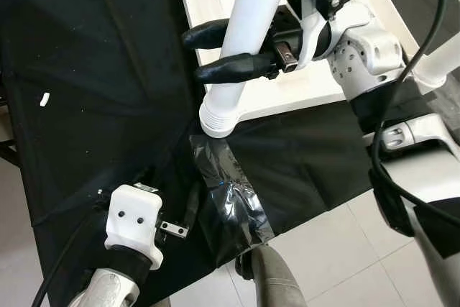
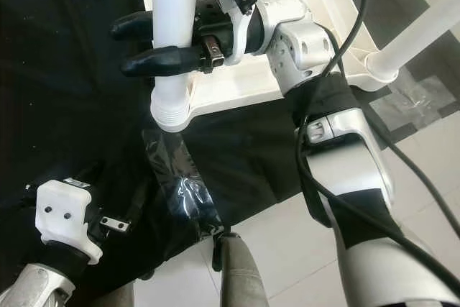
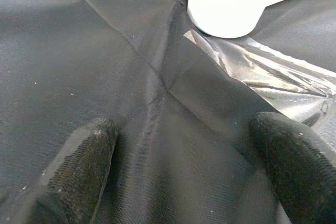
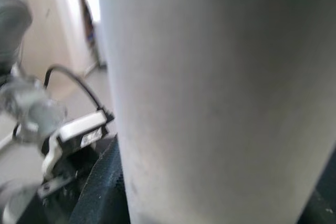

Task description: Building children table

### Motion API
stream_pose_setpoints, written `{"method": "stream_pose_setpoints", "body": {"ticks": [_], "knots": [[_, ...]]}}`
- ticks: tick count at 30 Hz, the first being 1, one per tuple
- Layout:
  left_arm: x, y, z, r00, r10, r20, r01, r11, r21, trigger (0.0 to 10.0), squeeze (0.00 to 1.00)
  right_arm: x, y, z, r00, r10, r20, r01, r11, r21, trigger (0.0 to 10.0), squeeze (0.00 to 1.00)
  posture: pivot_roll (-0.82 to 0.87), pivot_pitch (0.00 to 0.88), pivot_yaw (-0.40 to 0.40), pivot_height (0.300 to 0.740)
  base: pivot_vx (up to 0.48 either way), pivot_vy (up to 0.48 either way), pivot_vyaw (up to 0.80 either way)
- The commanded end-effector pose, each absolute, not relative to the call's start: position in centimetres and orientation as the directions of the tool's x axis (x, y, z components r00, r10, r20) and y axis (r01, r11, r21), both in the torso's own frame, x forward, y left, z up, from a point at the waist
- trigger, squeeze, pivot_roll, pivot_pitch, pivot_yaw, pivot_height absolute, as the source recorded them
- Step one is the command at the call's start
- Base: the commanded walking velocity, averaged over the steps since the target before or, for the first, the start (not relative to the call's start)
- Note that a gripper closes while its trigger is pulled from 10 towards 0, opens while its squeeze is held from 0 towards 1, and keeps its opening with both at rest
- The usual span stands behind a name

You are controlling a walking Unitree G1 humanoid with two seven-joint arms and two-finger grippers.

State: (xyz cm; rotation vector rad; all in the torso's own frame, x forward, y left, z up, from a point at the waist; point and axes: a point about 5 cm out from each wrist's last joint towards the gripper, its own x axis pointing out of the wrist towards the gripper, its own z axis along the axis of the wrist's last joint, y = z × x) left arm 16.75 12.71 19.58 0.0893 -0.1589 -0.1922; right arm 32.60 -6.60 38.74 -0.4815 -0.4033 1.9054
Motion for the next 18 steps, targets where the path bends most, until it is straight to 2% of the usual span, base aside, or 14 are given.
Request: {"method": "stream_pose_setpoints", "body": {"ticks": [1,8,18], "knots": [[16.4,12.7,19.4,0.971,-0.194,0.138,0.182,0.979,0.095,10.0,0.00,34.1,-7.8,35.1,-0.245,0.924,-0.293,-0.846,-0.351,-0.401,10.0,0.00,-0.01,0.560,-0.106,0.740,0.000,0.000,0.00],[16.5,12.6,19.4,0.971,-0.197,0.138,0.184,0.978,0.095,10.0,0.00,34.9,-6.2,36.8,-0.180,0.922,-0.342,-0.842,-0.325,-0.431,10.0,0.00,-0.03,0.560,-0.113,0.740,0.000,0.000,0.00],[16.6,12.5,19.4,0.971,-0.195,0.140,0.183,0.978,0.096,10.0,0.00,34.9,-5.9,36.6,-0.198,0.933,-0.300,-0.847,-0.317,-0.427,10.0,0.00,-0.03,0.561,-0.117,0.740,0.000,0.000,0.00]]}}
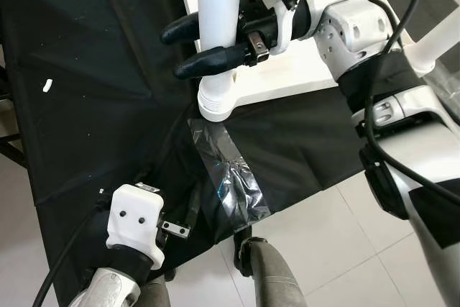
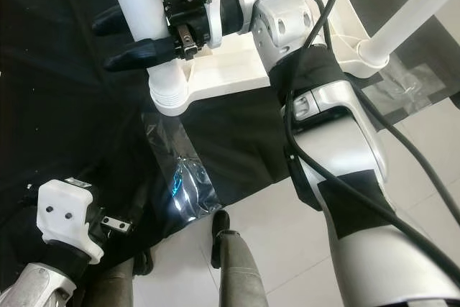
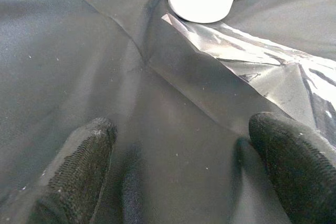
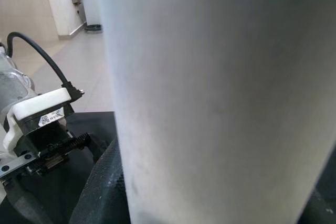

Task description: Building children table

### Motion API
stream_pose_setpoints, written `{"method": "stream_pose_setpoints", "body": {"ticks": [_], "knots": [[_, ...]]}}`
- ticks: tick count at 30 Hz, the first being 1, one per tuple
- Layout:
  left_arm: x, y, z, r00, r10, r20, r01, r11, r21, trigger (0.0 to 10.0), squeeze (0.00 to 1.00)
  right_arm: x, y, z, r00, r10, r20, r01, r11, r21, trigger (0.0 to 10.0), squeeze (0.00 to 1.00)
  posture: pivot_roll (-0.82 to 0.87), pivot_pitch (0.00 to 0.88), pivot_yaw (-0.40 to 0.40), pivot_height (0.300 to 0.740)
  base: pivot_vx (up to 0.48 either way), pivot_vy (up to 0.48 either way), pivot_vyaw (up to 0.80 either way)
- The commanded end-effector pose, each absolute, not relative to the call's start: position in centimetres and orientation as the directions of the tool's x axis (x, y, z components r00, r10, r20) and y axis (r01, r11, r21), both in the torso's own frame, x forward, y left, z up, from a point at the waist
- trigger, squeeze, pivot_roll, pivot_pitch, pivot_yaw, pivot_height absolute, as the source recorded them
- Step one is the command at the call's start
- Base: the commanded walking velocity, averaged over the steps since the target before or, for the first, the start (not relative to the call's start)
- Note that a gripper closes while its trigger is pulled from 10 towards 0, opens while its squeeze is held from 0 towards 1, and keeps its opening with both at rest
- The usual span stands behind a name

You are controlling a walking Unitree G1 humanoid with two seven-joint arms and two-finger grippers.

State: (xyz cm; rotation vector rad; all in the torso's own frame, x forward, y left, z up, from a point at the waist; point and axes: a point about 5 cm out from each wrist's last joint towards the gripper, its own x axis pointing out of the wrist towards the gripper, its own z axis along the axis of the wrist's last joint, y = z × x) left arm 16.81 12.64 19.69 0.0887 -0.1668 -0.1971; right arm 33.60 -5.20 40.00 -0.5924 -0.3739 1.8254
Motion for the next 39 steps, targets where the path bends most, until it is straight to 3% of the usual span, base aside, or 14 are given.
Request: {"method": "stream_pose_setpoints", "body": {"ticks": [1,4,18,23,26,27,28,29,30,31,33,34,39], "knots": [[16.6,12.5,19.4,0.971,-0.195,0.141,0.183,0.978,0.096,10.0,0.00,34.9,-5.9,36.6,-0.203,0.935,-0.290,-0.847,-0.316,-0.427,10.0,0.00,-0.03,0.561,-0.117,0.740,0.000,0.000,0.00],[16.7,12.5,19.3,0.971,-0.195,0.141,0.183,0.978,0.097,10.0,0.00,34.6,-6.6,36.4,-0.237,0.941,-0.241,-0.847,-0.322,-0.422,10.0,0.00,-0.03,0.558,-0.115,0.740,0.000,0.000,0.00],[16.9,12.5,19.4,0.970,-0.194,0.146,0.181,0.978,0.100,10.0,0.00,35.1,-7.3,35.5,-0.207,0.957,-0.201,-0.875,-0.273,-0.400,10.0,0.00,-0.02,0.548,-0.101,0.740,0.000,0.000,0.00],[17.1,12.8,19.4,0.970,-0.190,0.149,0.176,0.979,0.102,10.0,0.00,35.3,-7.4,35.0,-0.143,0.969,-0.202,-0.890,-0.215,-0.401,10.0,0.00,-0.02,0.536,-0.101,0.740,0.000,0.000,0.00],[17.4,13.4,19.7,0.971,-0.168,0.169,0.152,0.983,0.102,10.0,0.00,35.7,-7.5,34.5,-0.021,0.973,-0.228,-0.903,-0.116,-0.415,10.0,0.00,-0.02,0.525,-0.106,0.740,0.000,0.000,0.00],[18.0,14.4,19.9,0.978,-0.110,0.178,0.096,0.992,0.084,10.0,0.00,36.3,-7.3,34.0,0.104,0.971,-0.216,-0.914,0.007,-0.406,10.0,0.00,-0.03,0.502,-0.119,0.740,0.000,0.000,0.00],[18.6,15.7,20.4,0.978,-0.058,0.199,0.039,0.994,0.100,10.0,0.00,37.2,-7.1,33.2,0.299,0.939,-0.171,-0.919,0.234,-0.317,10.0,0.00,-0.03,0.493,-0.122,0.740,0.000,0.000,0.00],[18.6,15.7,20.4,0.978,-0.058,0.199,0.039,0.994,0.100,10.0,0.00,37.2,-7.1,33.2,0.299,0.939,-0.171,-0.919,0.234,-0.317,10.0,0.00,-0.03,0.493,-0.122,0.740,0.000,0.000,0.00],[19.0,17.0,21.0,0.974,-0.014,0.224,-0.011,0.994,0.112,10.0,0.00,37.6,-7.0,32.1,0.463,0.875,-0.145,-0.869,0.415,-0.269,10.0,0.00,-0.03,0.493,-0.122,0.740,0.000,0.000,0.00],[19.7,18.8,22.1,0.963,0.046,0.266,-0.080,0.990,0.119,10.0,0.00,36.8,-7.0,29.7,0.582,0.799,-0.150,-0.801,0.533,-0.272,10.0,0.00,-0.03,0.479,-0.122,0.740,0.000,0.000,0.00],[19.7,18.8,22.1,0.963,0.046,0.266,-0.080,0.990,0.119,10.0,0.00,36.8,-7.0,29.7,0.582,0.799,-0.150,-0.801,0.533,-0.272,10.0,0.00,-0.03,0.479,-0.122,0.740,0.000,0.000,0.00],[20.5,21.9,24.7,0.928,0.117,0.354,-0.172,0.977,0.126,10.0,0.00,33.5,-6.6,25.5,0.686,0.716,-0.131,-0.727,0.665,-0.171,10.0,0.00,-0.03,0.468,-0.116,0.740,0.000,0.000,0.00],[21.9,23.7,28.0,0.885,0.089,0.458,-0.176,0.973,0.151,10.0,0.00,30.8,-5.0,23.2,0.733,0.672,-0.104,-0.679,0.729,-0.082,10.0,0.00,-0.01,0.429,-0.084,0.740,0.000,0.000,0.00]]}}
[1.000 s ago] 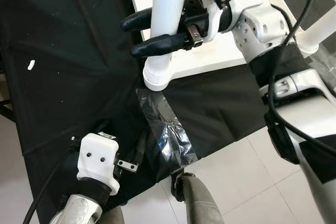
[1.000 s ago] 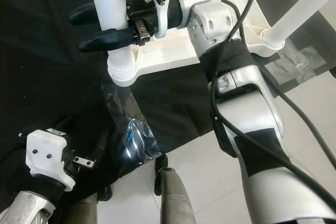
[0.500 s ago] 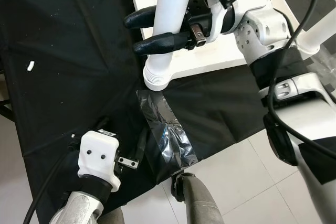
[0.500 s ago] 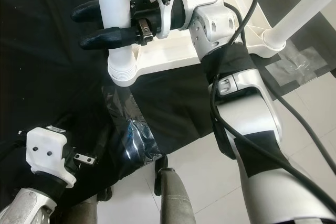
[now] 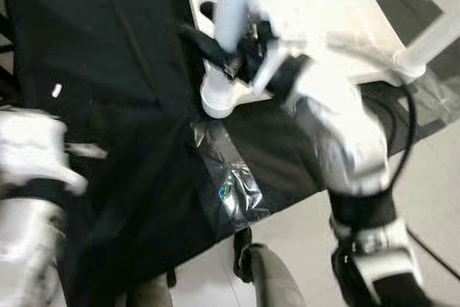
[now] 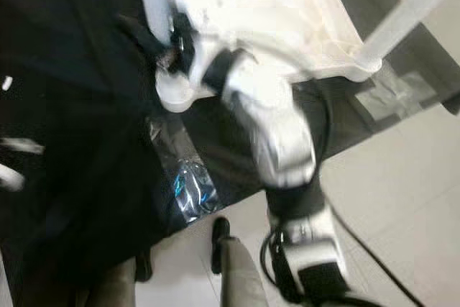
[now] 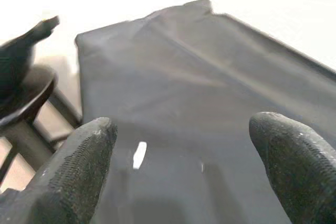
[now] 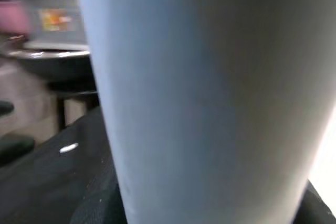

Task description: Building children table

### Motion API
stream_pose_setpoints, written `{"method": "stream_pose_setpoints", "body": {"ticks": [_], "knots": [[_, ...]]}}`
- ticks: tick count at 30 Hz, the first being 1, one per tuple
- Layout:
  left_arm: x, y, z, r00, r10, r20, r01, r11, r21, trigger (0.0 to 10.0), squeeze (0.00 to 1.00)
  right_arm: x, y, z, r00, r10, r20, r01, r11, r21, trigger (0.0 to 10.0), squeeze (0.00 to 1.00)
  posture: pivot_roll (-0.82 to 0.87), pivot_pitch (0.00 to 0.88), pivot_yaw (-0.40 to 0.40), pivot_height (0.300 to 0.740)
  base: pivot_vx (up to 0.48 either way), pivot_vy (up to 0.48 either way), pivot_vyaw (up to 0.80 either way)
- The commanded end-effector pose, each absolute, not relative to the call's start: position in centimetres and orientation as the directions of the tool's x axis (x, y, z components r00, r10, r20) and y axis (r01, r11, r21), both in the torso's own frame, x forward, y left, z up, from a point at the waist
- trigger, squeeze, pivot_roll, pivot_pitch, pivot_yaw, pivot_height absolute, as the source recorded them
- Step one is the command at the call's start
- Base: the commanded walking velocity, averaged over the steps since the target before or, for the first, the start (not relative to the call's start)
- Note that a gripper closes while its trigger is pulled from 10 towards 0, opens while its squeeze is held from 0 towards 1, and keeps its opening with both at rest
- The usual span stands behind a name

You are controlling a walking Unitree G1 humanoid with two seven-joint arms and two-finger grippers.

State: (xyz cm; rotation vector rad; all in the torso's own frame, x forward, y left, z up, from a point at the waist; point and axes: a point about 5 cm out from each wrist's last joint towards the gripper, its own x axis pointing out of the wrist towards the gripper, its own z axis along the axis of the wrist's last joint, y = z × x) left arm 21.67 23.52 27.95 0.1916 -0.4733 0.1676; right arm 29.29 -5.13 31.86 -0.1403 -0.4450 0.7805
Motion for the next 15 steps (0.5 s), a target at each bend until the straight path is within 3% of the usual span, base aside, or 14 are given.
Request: {"method": "stream_pose_setpoints", "body": {"ticks": [1,5,13,15], "knots": [[22.3,23.8,28.7,0.876,0.074,0.477,-0.166,0.974,0.154,10.0,0.00,30.7,-4.5,23.1,0.741,0.665,-0.094,-0.671,0.738,-0.066,10.0,0.00,-0.01,0.411,-0.071,0.740,0.000,0.000,0.00],[23.1,23.6,29.6,0.866,0.039,0.498,-0.130,0.980,0.150,10.0,0.00,31.0,-4.0,23.3,0.754,0.651,-0.083,-0.656,0.754,-0.046,10.0,0.00,0.00,0.388,-0.061,0.740,0.000,0.000,0.00],[24.5,21.7,32.5,0.828,-0.173,0.533,0.157,0.985,0.074,10.0,0.00,30.7,-4.0,23.8,0.827,0.559,-0.056,-0.562,0.827,-0.038,10.0,0.00,0.03,0.336,-0.048,0.740,0.000,0.000,0.00],[24.7,20.7,33.8,0.789,-0.297,0.538,0.314,0.947,0.063,10.0,0.00,30.7,-4.1,23.7,0.835,0.548,-0.051,-0.550,0.834,-0.043,10.0,0.00,0.04,0.313,-0.046,0.740,0.000,0.000,0.00]]}}
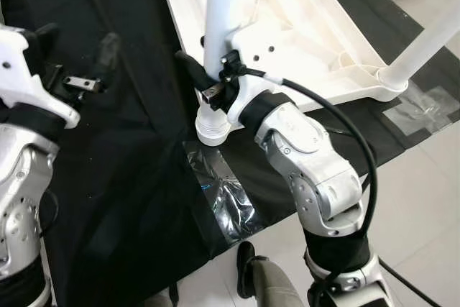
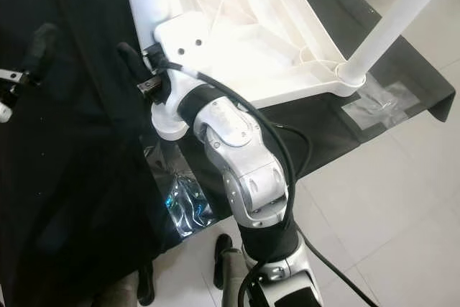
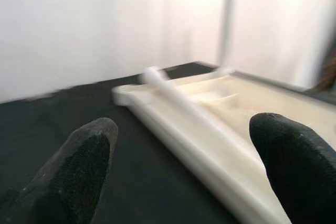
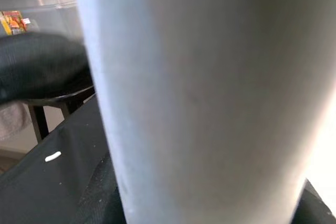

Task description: Building children table

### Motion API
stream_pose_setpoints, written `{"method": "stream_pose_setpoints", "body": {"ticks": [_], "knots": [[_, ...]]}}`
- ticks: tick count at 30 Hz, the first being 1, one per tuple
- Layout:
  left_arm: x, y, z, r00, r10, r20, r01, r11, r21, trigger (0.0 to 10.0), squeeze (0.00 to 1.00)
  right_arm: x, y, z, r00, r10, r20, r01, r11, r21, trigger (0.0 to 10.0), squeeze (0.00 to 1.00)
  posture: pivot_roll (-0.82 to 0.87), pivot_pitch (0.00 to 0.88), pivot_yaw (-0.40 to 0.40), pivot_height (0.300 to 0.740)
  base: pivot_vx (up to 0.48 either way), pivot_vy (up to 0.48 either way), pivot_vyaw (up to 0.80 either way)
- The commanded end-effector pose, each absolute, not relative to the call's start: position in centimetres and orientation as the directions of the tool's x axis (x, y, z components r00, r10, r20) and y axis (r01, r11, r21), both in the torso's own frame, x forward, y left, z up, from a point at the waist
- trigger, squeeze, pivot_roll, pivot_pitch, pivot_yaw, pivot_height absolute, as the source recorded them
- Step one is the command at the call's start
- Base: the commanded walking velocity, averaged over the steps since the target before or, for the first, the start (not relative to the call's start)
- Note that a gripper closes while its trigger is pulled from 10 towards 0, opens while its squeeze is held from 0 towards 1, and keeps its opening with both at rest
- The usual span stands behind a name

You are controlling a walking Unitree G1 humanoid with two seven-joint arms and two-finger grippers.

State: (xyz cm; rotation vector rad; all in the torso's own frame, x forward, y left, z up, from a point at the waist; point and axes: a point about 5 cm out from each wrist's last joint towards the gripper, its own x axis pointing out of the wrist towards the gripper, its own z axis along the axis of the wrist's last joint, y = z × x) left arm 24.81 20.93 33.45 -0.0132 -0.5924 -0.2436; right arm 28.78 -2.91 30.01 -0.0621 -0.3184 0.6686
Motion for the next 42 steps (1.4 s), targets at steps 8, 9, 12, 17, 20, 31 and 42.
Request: {"method": "stream_pose_setpoints", "body": {"ticks": [8,9,12,17,20,31,42], "knots": [[24.9,17.9,37.1,0.594,-0.594,0.542,0.619,0.768,0.164,10.0,0.00,31.1,-3.3,23.8,0.834,0.551,-0.044,-0.552,0.832,-0.047,10.0,0.00,0.05,0.277,-0.038,0.740,0.000,0.000,0.00],[24.9,17.8,37.2,0.588,-0.605,0.537,0.630,0.759,0.164,10.0,0.00,31.2,-3.2,23.8,0.834,0.550,-0.044,-0.551,0.833,-0.047,10.0,0.00,0.05,0.277,-0.038,0.740,0.000,0.000,0.00],[24.8,15.6,38.6,0.435,-0.751,0.496,0.778,0.591,0.212,10.0,0.00,31.6,-2.5,24.2,0.827,0.561,-0.026,-0.562,0.826,-0.054,10.0,0.00,0.07,0.250,-0.036,0.740,0.000,0.000,0.00],[24.9,13.9,39.2,0.356,-0.814,0.459,0.832,0.500,0.239,10.0,0.00,31.9,-2.1,24.5,0.821,0.571,-0.014,-0.571,0.819,-0.062,10.0,0.00,0.07,0.238,-0.037,0.740,0.000,0.000,0.00],[25.3,12.9,39.6,0.298,-0.854,0.426,0.860,0.434,0.268,10.0,0.00,32.2,-1.8,24.9,0.813,0.583,-0.001,-0.581,0.811,-0.070,10.0,0.00,0.08,0.215,-0.036,0.740,0.000,0.000,0.00],[27.5,11.2,41.3,0.323,-0.888,0.328,0.850,0.424,0.311,10.0,0.00,32.7,-1.3,25.9,0.788,0.615,0.032,-0.610,0.786,-0.104,10.0,0.00,0.07,0.184,-0.021,0.740,0.000,0.000,0.00],[29.5,11.0,41.3,0.358,-0.902,0.243,0.887,0.409,0.212,0.0,0.00,32.8,-1.2,26.2,0.769,0.637,0.050,-0.627,0.768,-0.129,10.0,0.00,0.07,0.172,-0.009,0.740,0.000,0.000,0.00]]}}
